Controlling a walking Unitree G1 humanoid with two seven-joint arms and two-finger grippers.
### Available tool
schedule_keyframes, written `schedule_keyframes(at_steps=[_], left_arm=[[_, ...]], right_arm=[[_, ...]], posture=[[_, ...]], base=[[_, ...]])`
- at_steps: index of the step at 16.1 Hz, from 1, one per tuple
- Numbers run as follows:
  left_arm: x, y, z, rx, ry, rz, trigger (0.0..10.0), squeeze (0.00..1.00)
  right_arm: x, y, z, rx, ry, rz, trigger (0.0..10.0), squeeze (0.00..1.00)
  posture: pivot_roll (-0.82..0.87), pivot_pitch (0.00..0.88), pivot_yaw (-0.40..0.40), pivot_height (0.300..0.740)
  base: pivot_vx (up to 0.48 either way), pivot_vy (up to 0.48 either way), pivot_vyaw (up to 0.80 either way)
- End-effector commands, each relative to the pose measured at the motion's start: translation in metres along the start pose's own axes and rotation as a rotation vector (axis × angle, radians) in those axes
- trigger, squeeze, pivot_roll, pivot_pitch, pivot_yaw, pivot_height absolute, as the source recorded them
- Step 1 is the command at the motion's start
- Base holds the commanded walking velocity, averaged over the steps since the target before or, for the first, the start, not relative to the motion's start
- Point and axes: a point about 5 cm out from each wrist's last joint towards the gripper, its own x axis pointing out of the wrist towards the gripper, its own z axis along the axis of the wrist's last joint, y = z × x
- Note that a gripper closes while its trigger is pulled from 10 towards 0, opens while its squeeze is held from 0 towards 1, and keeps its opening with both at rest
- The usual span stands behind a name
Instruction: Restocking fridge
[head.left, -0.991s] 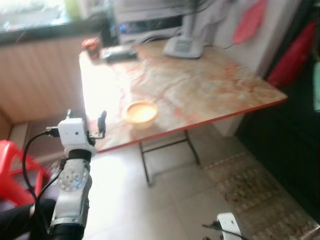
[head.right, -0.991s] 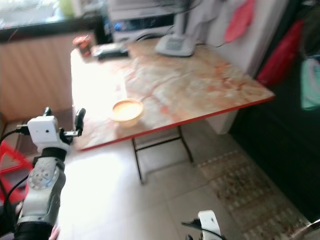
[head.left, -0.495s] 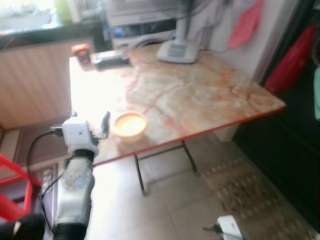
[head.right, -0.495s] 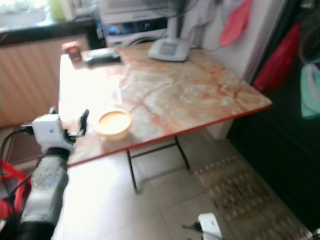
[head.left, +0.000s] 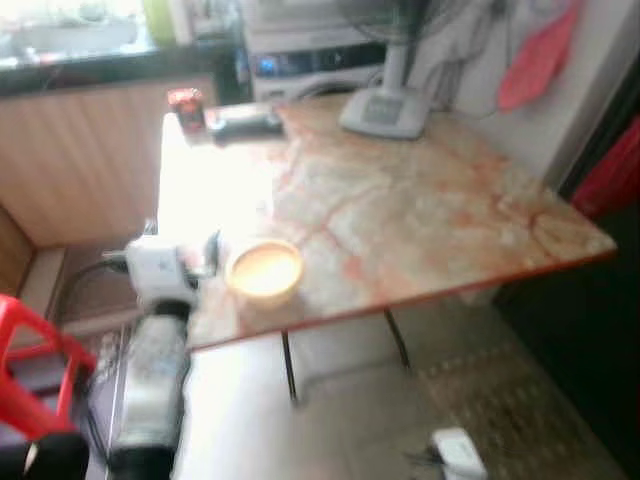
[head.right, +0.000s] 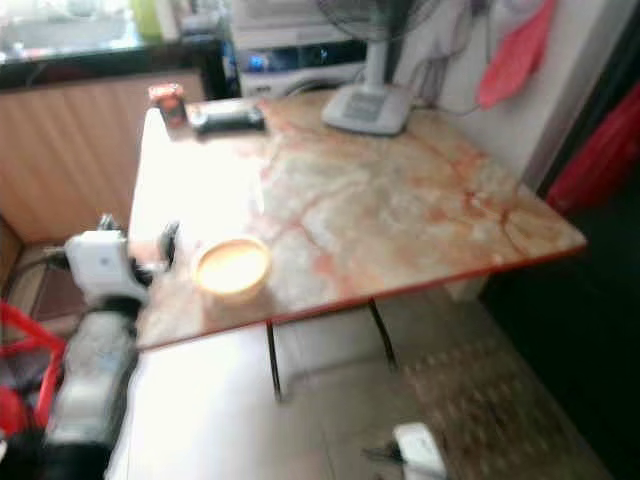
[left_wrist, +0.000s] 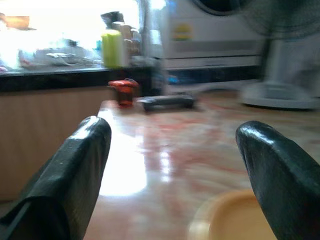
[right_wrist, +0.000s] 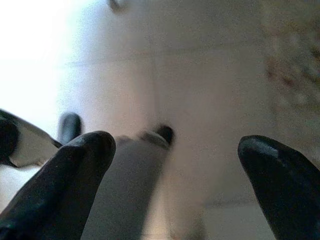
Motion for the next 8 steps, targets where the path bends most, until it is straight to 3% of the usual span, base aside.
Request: schedule_keyframes(at_steps=[1, 5, 6, 8], left_arm=[[0.0031, 0.007, 0.0057, -0.011, -0.016, 0.009, 10.0, 0.0], [0.0, 0.0074, 0.0023, -0.09, 0.0, 0.027, 10.0, 0.0], [-0.0006, 0.0082, -0.0017, -0.175, 0.028, 0.05, 10.0, 0.0], [0.0007, 0.0098, -0.0037, -0.261, 0.045, 0.07, 10.0, 0.0]], right_arm=[[0.0013, 0.0026, 0.0087, 0.011, -0.028, 0.005, 10.0, 0.0], [0.0012, 0.0024, 0.0094, 0.009, -0.028, 0.005, 10.0, 0.0], [0.0012, 0.0022, 0.0096, 0.007, -0.028, 0.005, 10.0, 0.0], [0.0012, 0.002, 0.0099, 0.006, -0.028, 0.005, 10.0, 0.0]], posture=[[0.04, 0.0, -0.018, 0.74], [0.04, 0.0, -0.024, 0.74], [0.04, 0.0, -0.025, 0.74], [0.04, 0.0, -0.026, 0.74]], base=[[0.251, 0.0, 0.0], [0.063, 0.0, 0.0], [0.0, 0.0, 0.0], [0.0, 0.0, 0.0]])
